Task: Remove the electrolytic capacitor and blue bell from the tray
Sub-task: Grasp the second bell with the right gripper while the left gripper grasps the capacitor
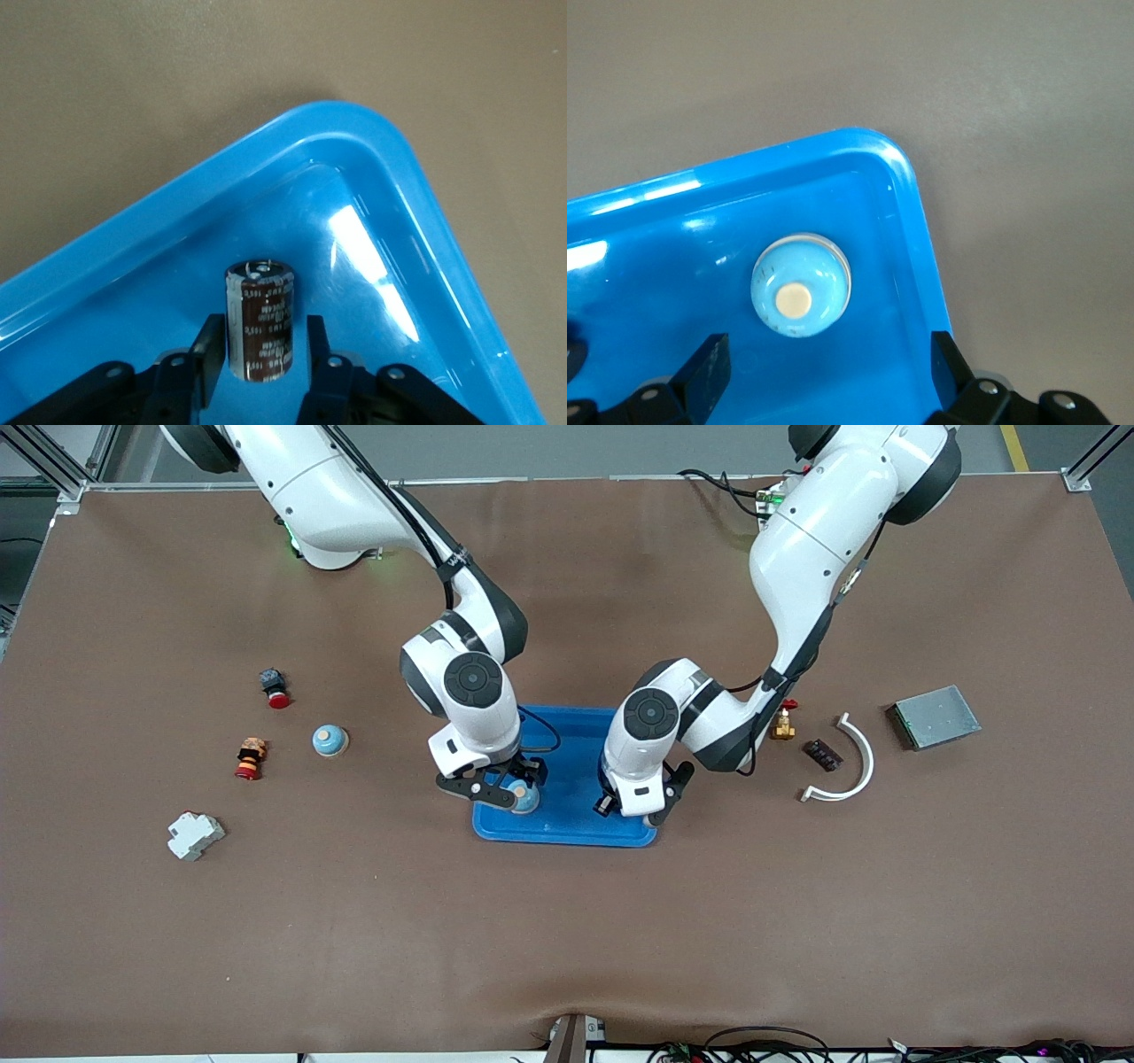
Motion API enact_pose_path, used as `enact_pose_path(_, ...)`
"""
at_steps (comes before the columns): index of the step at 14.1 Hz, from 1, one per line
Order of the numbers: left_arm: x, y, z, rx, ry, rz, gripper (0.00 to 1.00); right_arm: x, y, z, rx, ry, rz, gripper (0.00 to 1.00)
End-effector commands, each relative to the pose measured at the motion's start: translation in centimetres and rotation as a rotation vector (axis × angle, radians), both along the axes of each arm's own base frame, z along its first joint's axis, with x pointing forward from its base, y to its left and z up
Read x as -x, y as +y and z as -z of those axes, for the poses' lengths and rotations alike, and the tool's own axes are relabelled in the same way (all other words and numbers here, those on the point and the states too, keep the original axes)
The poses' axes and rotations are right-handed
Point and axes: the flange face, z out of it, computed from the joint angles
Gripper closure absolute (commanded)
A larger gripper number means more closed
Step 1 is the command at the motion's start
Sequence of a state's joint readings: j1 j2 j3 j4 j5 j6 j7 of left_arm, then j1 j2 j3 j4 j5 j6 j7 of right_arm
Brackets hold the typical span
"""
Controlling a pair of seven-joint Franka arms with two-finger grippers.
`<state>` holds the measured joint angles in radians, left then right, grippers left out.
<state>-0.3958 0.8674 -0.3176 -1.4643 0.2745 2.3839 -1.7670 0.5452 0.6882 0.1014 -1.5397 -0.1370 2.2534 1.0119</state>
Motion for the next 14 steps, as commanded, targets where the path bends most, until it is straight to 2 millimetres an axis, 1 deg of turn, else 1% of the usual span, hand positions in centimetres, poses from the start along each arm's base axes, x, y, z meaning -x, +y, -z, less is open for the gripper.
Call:
enact_pose_path(1, -0.4, -0.3, 0.4, -0.009, -0.026, 0.007, 0.52, -1.1, 0.5, 1.2, 0.015, -0.010, 0.023, 0.00)
enact_pose_path(2, -0.3, -0.3, 0.3, -0.009, -0.028, 0.012, 0.68, -1.1, 0.4, 1.8, 0.016, -0.004, 0.029, 0.00)
enact_pose_path(3, -0.4, -0.3, 0.0, -0.008, -0.033, 0.014, 0.91, -1.3, 0.7, 2.1, 0.006, -0.013, 0.027, 0.00)
enact_pose_path(4, -0.5, -0.4, -0.5, -0.005, -0.039, 0.016, 1.00, -1.4, 0.8, 2.6, -0.008, -0.023, 0.037, 0.00)
enact_pose_path(7, -1.5, 0.4, -4.1, -0.010, -0.070, 0.002, 1.00, -1.9, 1.3, 4.1, -0.030, -0.042, 0.049, 0.00)
enact_pose_path(10, -1.7, 1.8, -8.1, -0.077, -0.063, 0.029, 1.00, -2.4, 1.9, 5.2, -0.035, -0.042, 0.067, 0.00)
enact_pose_path(11, -2.0, 2.6, -9.5, -0.090, -0.064, 0.033, 1.00, -2.4, 2.1, 5.4, -0.035, -0.043, 0.069, 0.00)
enact_pose_path(12, -3.1, 4.9, -11.1, -0.109, -0.062, 0.030, 1.00, -2.2, 2.2, 5.8, -0.032, -0.040, 0.065, 0.00)
enact_pose_path(14, -4.5, 9.1, -12.7, -0.123, -0.050, 0.085, 1.00, -2.1, 2.4, 5.9, -0.031, -0.042, 0.058, 0.00)
